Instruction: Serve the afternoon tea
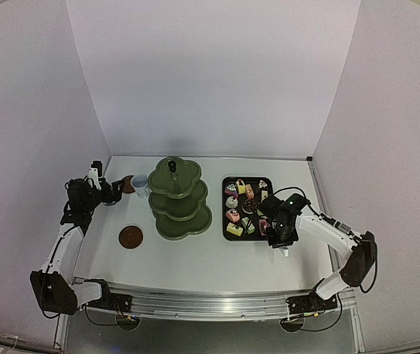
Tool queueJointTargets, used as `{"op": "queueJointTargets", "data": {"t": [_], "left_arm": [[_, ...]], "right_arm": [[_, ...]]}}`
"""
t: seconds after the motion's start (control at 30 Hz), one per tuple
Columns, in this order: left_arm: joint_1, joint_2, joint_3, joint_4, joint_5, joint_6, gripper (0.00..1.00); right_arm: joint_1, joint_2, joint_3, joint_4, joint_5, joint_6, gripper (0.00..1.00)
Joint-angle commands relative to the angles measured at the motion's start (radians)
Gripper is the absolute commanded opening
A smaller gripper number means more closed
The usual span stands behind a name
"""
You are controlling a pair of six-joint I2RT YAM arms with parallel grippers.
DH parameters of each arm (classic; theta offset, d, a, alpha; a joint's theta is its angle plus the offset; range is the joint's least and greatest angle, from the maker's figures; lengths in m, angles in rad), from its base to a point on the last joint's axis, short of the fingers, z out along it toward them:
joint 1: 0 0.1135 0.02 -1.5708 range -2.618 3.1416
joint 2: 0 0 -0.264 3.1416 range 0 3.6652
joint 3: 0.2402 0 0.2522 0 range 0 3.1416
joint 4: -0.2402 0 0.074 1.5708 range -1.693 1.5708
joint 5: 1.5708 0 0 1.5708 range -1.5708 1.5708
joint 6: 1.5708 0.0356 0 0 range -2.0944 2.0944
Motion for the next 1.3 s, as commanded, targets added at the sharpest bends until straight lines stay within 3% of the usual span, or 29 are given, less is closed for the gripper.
{"op": "queueJointTargets", "data": {"t": [0.0, 0.03, 0.1, 0.17, 1.07, 1.27], "left_arm": [[-0.004, -0.028, -0.005, 0.015, -0.01, 0.006, 1.0], [-0.004, -0.029, -0.004, 0.015, -0.01, 0.006, 1.0], [-0.004, -0.029, -0.004, 0.014, -0.012, 0.006, 1.0], [-0.004, -0.032, -0.003, 0.01, -0.015, 0.011, 1.0], [-0.004, -0.058, -0.052, 0.022, -0.024, 0.04, 1.0], [-0.006, -0.063, -0.074, -0.054, 0.185, 0.224, 1.0]], "right_arm": [[0.001, 0.006, -0.016, 0.023, -0.022, -0.015, 0.23], [0.001, 0.009, -0.014, 0.023, -0.023, -0.014, 0.19], [0.001, 0.012, -0.003, 0.022, -0.024, -0.01, 0.03], [0.001, 0.009, 0.01, 0.021, -0.027, -0.007, 0.0], [0.001, -0.045, 0.229, -0.129, 0.069, -0.065, 0.0], [0.003, 0.011, 0.362, 0.011, 0.08, -0.196, 0.0]]}}
